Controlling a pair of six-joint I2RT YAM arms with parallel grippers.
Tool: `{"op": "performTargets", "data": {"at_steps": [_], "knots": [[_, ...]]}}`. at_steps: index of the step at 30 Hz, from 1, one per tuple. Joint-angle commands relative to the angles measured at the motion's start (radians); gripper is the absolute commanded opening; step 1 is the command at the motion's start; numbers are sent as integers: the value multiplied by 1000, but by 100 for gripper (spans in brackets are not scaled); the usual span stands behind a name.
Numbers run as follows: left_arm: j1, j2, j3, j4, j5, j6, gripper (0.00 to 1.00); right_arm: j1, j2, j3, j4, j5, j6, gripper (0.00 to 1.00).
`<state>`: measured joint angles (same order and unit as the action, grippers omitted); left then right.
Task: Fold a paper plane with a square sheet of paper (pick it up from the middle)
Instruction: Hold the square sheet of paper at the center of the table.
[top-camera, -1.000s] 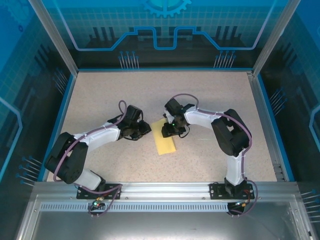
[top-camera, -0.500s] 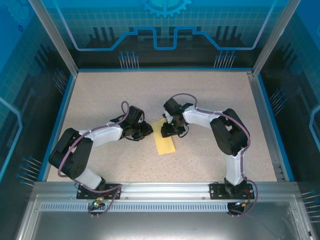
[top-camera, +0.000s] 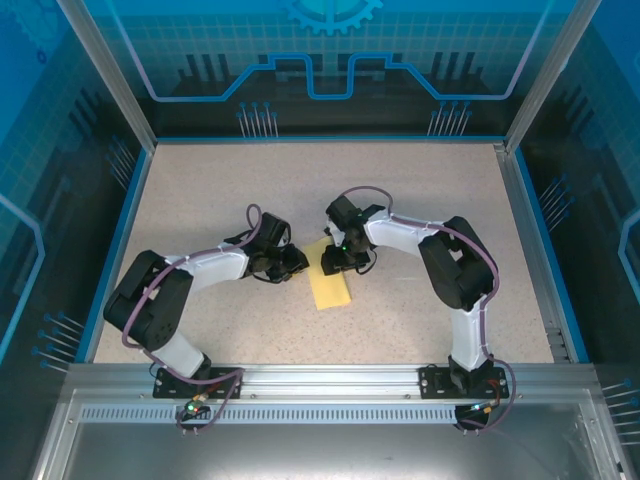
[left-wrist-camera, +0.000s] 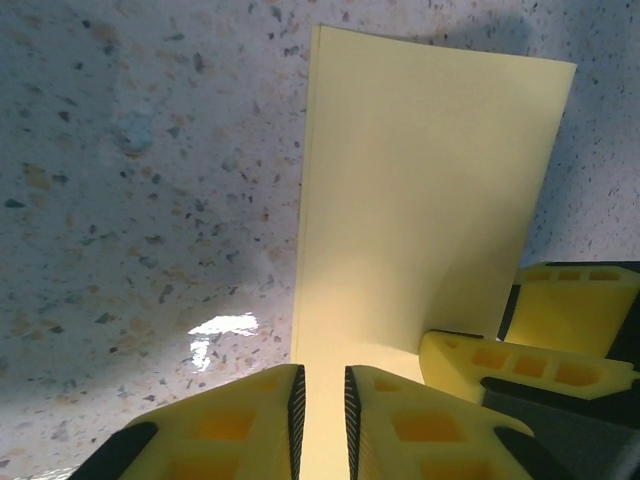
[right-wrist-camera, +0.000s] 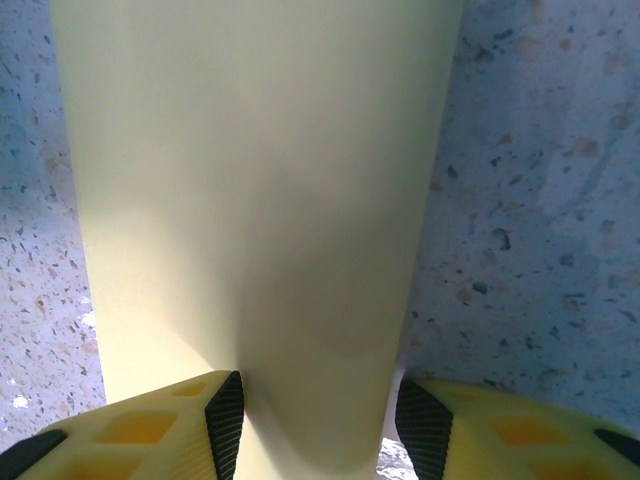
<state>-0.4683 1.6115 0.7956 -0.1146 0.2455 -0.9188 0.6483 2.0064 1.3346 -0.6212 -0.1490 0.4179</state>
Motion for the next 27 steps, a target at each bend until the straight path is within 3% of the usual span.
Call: {"op": "performTargets", "data": {"at_steps": [1,16,27], "knots": [[2,26,30,34,54,-22,22,43,130,-47,53,-11,-2,51],[-10,119,49,97,124,-28,8,44,144,-38,43,-6,2,51],[-10,128,41,100,125,-32,7,43,153,-38,46,-14,-2,52]]}}
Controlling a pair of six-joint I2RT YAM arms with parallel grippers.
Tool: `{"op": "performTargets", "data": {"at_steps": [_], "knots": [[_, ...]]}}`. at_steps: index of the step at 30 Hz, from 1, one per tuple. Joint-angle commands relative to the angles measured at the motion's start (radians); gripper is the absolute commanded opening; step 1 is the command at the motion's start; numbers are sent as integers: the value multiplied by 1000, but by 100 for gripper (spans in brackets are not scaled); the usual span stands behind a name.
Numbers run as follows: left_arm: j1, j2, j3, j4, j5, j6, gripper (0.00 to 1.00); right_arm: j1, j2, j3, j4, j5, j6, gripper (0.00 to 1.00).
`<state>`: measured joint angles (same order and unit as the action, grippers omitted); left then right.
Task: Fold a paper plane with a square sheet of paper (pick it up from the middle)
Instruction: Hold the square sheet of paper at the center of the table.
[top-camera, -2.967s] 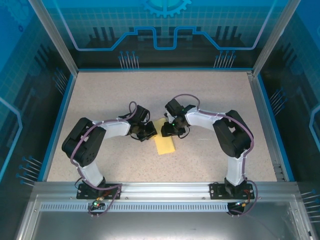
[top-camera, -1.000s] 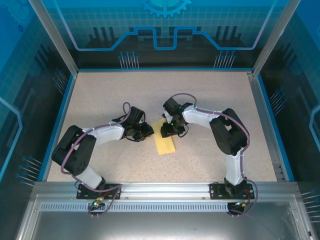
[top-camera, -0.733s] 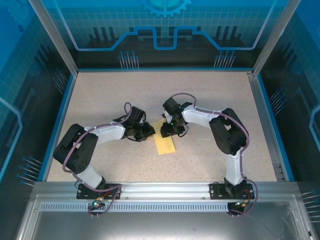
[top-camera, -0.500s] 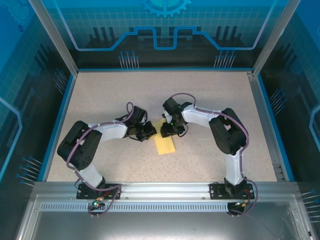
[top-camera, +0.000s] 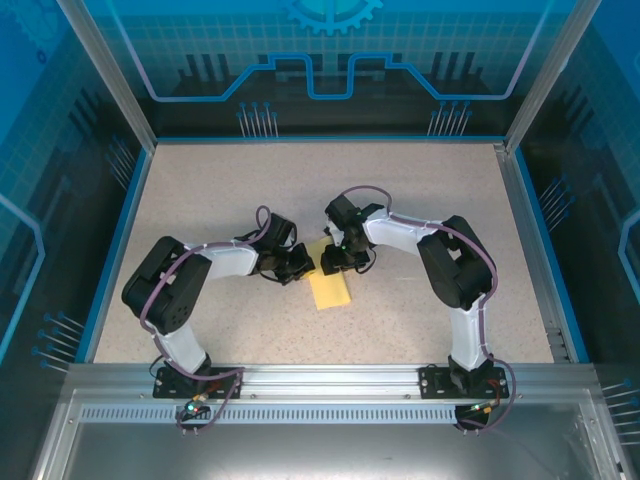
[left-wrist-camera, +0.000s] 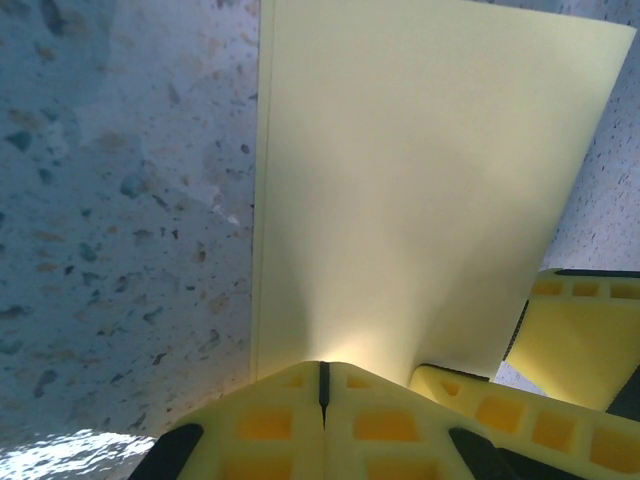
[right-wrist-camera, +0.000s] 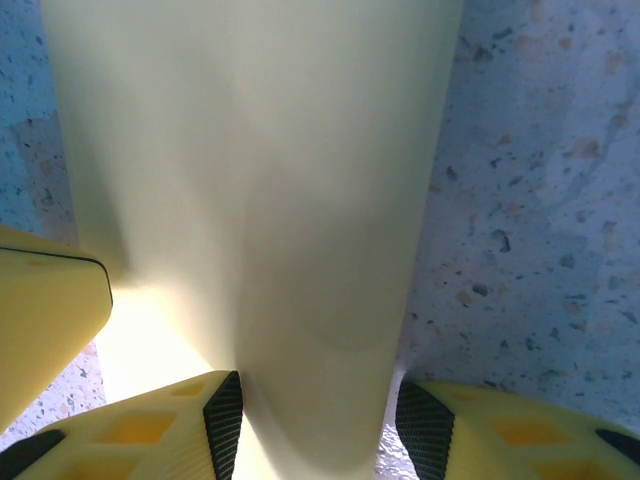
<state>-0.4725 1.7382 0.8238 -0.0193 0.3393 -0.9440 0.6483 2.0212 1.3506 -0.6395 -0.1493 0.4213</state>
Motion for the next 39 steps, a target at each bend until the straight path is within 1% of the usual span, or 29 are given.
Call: {"op": "performTargets", "data": {"at_steps": [1,8,10,16,19,22,27,30,32,33,34,36,38,39], "knots": [[-6,-3,11,7,32,-7,7,43,140,-55,66,-14,-6,52],[-6,-5,6,8,27,0,6,44,152,-54,67,-15,-6,52],[-6,6,5,3,24,0,4,43,152,-53,66,-16,-6,52],[-5,23,-10,-54,-6,-1,2,42,117,-53,64,-19,0,52],[-6,21,-15,-97,-30,11,2,28,51,-62,82,-38,25,52],[-6,20,-20,-119,-41,21,2,-3,-56,-99,147,-74,64,53],[-6,36,-13,-140,-48,36,1,-39,-206,-134,195,-89,87,60],[-6,40,-9,-145,-49,38,1,-45,-269,-163,226,-92,87,59],[-6,42,-10,-145,-50,36,1,-38,-279,-163,229,-125,76,54],[-7,43,-11,-146,-48,36,1,-37,-280,-161,230,-139,71,50],[-5,42,-8,-145,-48,37,1,-36,-277,-163,241,-178,62,46],[-6,44,-7,-149,-49,38,0,-30,-240,-143,238,-244,48,37],[-6,45,-5,-155,-51,40,0,-16,-178,-96,193,-263,32,25],[-6,48,-3,-162,-55,41,0,-7,-156,-77,174,-263,26,21]]}}
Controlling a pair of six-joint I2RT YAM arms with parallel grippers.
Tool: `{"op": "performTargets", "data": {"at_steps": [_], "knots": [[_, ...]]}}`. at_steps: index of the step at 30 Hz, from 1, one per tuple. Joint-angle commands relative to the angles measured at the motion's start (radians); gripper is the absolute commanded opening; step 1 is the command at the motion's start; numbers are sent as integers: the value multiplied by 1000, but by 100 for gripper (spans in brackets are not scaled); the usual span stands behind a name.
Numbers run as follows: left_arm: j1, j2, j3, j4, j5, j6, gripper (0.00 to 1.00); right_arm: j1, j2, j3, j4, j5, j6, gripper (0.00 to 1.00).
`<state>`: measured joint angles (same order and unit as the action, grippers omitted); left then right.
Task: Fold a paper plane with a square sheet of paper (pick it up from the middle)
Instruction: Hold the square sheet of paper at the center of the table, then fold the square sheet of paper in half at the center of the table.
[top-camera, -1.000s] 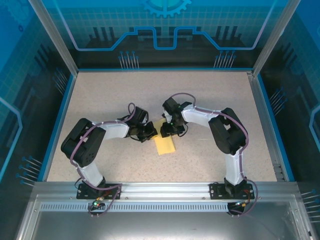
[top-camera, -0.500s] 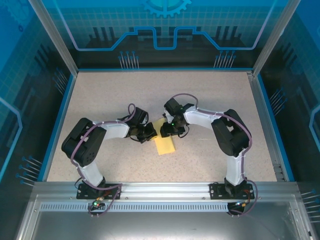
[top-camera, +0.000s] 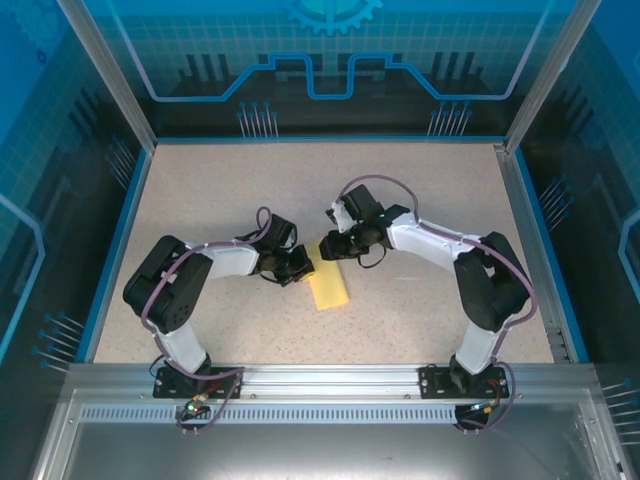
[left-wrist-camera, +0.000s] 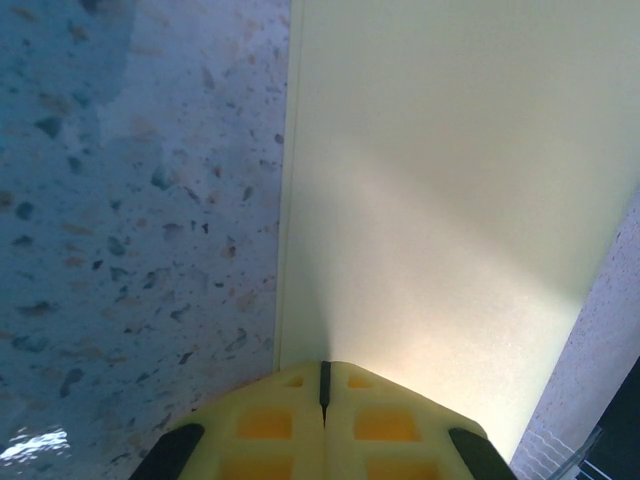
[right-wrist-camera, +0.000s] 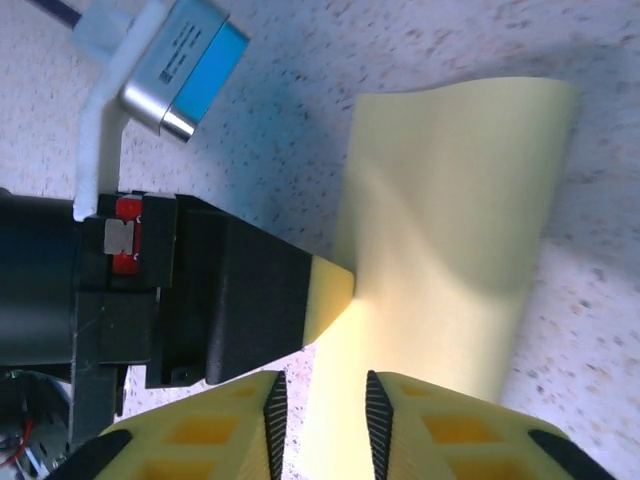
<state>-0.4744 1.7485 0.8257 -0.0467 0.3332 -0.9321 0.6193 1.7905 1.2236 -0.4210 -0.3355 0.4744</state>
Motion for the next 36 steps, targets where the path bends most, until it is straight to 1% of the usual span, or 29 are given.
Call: {"op": "performTargets", "data": {"at_steps": [1,4,9,13,24,28,33,36], "knots": [[-5,40,-1,-145,-52,29,0,28,103,68,-55,-78,-27,18],[-4,42,1,-150,-55,26,0,37,161,100,-60,-73,-11,15],[-5,56,8,-159,-54,18,0,33,218,126,-81,-24,-2,13],[-6,56,14,-178,-60,17,0,18,240,120,-95,-2,-23,13],[-6,70,18,-213,-63,13,0,-33,280,111,-111,-36,-107,14],[-5,75,14,-208,-59,11,0,-56,273,87,-80,-95,-133,14],[-7,78,9,-203,-60,9,0,-73,220,41,-40,-164,-169,14],[-7,82,8,-200,-59,10,0,-80,223,22,-31,-165,-183,14]]}}
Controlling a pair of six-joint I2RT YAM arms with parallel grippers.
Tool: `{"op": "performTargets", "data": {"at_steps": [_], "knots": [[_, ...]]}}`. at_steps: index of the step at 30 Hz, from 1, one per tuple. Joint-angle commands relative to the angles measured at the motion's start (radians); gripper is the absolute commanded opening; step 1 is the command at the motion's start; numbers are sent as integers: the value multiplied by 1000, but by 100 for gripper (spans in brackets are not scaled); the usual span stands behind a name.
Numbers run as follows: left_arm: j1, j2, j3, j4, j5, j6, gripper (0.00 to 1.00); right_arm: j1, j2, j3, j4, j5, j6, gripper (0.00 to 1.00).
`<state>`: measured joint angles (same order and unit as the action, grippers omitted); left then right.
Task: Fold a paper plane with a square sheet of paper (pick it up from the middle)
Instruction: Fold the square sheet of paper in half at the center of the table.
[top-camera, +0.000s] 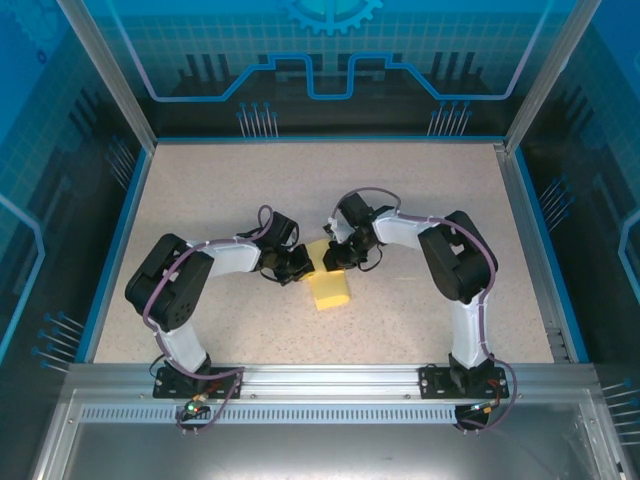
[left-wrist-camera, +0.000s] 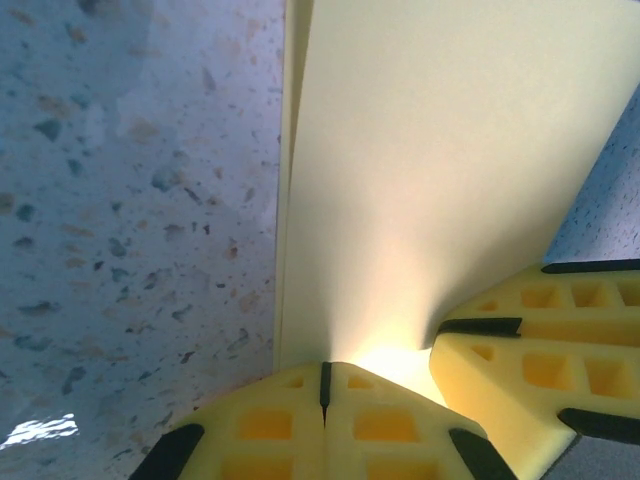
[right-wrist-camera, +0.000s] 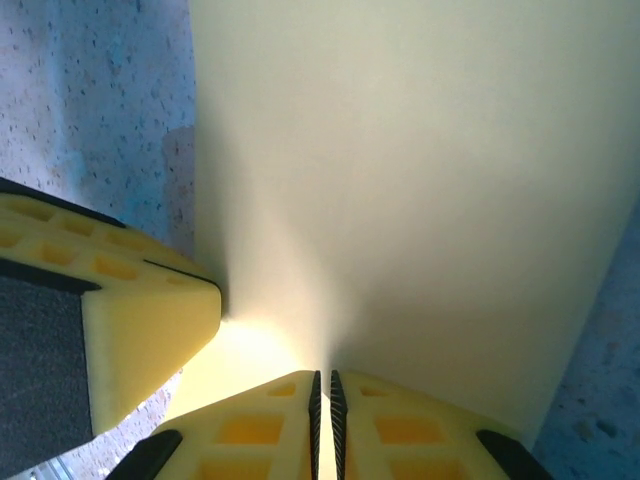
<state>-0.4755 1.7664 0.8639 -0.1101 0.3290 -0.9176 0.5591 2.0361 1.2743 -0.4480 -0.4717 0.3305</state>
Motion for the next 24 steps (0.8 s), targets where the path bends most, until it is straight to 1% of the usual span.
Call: {"op": "performTargets", "data": {"at_steps": [1,4,10,14,18,24], "knots": [[-8,65,-31,-134,-56,-6,0,-24,-18,-37,1,-19,-37,14],[-9,64,-31,-131,-57,-6,0,-46,-33,-83,44,-20,-32,14],[-11,62,-28,-131,-58,-4,0,-50,-110,-117,72,-56,-33,15],[-12,62,-28,-129,-59,-3,0,-52,-91,-138,75,-31,-26,14],[-14,58,-31,-128,-60,-1,0,-69,-74,-181,115,-22,-12,14],[-15,53,-33,-129,-59,4,0,-88,-111,-180,109,-29,-6,14]]}}
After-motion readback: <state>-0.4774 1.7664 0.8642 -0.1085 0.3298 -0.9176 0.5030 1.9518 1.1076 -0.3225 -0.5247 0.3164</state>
